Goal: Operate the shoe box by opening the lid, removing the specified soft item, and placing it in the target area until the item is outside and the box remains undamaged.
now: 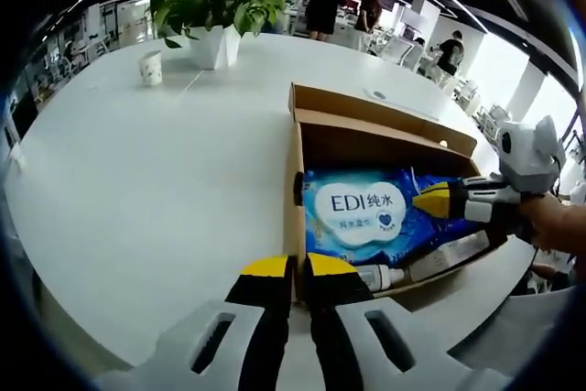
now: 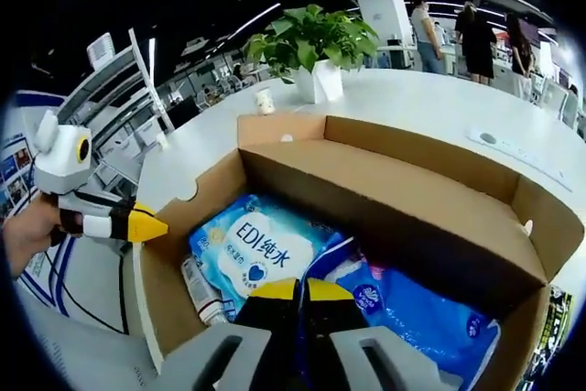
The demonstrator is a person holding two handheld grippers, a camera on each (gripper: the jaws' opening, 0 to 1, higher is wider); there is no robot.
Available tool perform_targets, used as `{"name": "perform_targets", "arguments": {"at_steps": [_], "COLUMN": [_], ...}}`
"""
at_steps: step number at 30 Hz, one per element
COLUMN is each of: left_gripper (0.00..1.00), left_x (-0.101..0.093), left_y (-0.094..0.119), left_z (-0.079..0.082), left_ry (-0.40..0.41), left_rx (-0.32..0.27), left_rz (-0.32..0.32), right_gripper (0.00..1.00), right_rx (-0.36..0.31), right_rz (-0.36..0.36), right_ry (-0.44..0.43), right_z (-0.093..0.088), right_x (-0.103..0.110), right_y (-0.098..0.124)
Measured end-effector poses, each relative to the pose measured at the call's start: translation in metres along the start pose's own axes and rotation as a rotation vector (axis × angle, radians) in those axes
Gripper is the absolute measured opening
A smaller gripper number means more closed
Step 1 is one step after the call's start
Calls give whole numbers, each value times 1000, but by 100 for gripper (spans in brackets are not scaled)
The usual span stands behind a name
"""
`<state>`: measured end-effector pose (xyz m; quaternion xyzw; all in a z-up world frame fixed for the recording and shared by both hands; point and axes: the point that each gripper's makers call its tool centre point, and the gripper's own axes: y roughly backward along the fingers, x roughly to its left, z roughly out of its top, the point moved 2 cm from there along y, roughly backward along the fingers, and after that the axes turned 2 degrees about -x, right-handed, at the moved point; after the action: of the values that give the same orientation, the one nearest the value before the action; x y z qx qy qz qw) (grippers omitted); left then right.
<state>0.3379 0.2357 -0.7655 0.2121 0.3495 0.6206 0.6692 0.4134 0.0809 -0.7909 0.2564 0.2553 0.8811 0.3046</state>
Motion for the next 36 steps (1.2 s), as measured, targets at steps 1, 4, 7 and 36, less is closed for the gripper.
{"name": "perform_targets", "arguments": {"at_steps": [1, 4, 7, 36], "left_gripper": [3, 3, 3, 4], "left_x": [0, -1, -1, 0], "left_y": [0, 0, 1, 0], "left_z": [0, 0, 0, 0], "left_ry": [0, 2, 6, 5], "left_rx": [0, -1, -2, -7], "left_rz": [0, -2, -3, -10], "right_gripper": [0, 0, 0, 0], "right_rx": [-2, -12, -27, -136], "right_rz": [1, 9, 16, 42], "right_ry": [-2, -15, -33, -90], "right_z": [1, 5, 10, 53], "right_x": [1, 3, 5, 21], "right_y": [1, 4, 7, 29]}}
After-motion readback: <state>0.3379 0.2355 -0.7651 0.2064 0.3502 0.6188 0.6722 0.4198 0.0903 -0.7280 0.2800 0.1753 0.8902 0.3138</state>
